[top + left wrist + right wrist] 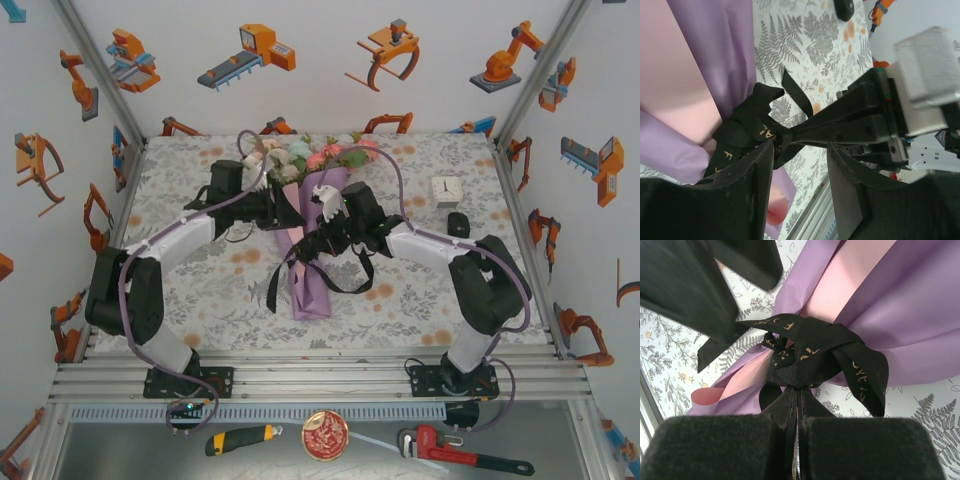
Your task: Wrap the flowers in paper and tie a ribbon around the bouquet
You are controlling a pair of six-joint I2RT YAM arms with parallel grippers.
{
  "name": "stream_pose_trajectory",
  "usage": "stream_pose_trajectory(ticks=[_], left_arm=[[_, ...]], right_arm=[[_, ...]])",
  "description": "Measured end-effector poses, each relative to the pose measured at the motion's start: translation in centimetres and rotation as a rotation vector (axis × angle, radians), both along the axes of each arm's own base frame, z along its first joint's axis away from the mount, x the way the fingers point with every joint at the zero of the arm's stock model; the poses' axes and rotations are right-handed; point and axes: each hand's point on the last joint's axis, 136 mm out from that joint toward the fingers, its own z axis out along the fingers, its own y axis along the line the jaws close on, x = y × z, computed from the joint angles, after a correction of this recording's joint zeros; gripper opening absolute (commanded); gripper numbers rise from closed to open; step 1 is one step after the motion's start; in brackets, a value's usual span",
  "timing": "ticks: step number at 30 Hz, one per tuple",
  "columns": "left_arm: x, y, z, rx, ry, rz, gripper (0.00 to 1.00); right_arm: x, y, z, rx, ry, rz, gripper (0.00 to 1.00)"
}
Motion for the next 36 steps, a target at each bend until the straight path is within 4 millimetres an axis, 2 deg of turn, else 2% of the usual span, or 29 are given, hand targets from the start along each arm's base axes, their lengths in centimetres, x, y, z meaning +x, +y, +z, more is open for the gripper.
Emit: stream_pose_trajectory(ticks=[5,9,14,18,21,25,28,30,34,36], left_arm=[[0.4,-0.9,-3.7,-0.006,0.161,0.042,0.45],[0.3,-1.5,-4.9,-0.019,0.233,0.053,0.41],[-0.9,-2.8,-5.2,-0.027,0.274,0.018,0.41],[-1.0,-2.9,-5.5,-0.029,0.291,0.015,0.40],[-1.1,-3.1,-5.5,-0.037,0.301,0.004,0.32],[-1.2,-3.4,-5.5,-0.043,0.308,-0.009,0.13],[-1.3,-3.5,-5.5,-0.045,0.311,-0.015,0.07],[-1.4,-3.5,-5.5,-0.043,0.313,-0.016,0.00],[-1.3,-3.4,-5.6,-0.025,0.310,-0.012,0.00],[-1.1,-3.0,-5.9,-0.012,0.317,0.002,0.00]], right_arm=[[0.0,0.0,-0.2,0.001,0.013,-0.004,0.00],[0.0,0.0,-0.2,0.003,0.015,-0.008,0.00],[0.0,0.0,-0.2,0.005,0.019,-0.013,0.00],[0.0,0.0,-0.3,0.004,0.028,-0.018,0.00],[-0.1,-0.1,-0.4,0.003,0.034,-0.021,0.00],[-0.1,-0.1,-0.5,0.002,0.041,-0.024,0.00],[-0.1,-0.1,-0.5,0.002,0.041,-0.024,0.00],[-0.1,-0.1,-0.5,0.002,0.042,-0.025,0.00],[0.0,-0.1,-0.6,0.000,0.039,-0.028,0.00],[0.1,-0.2,-0.6,-0.006,0.036,-0.037,0.07]])
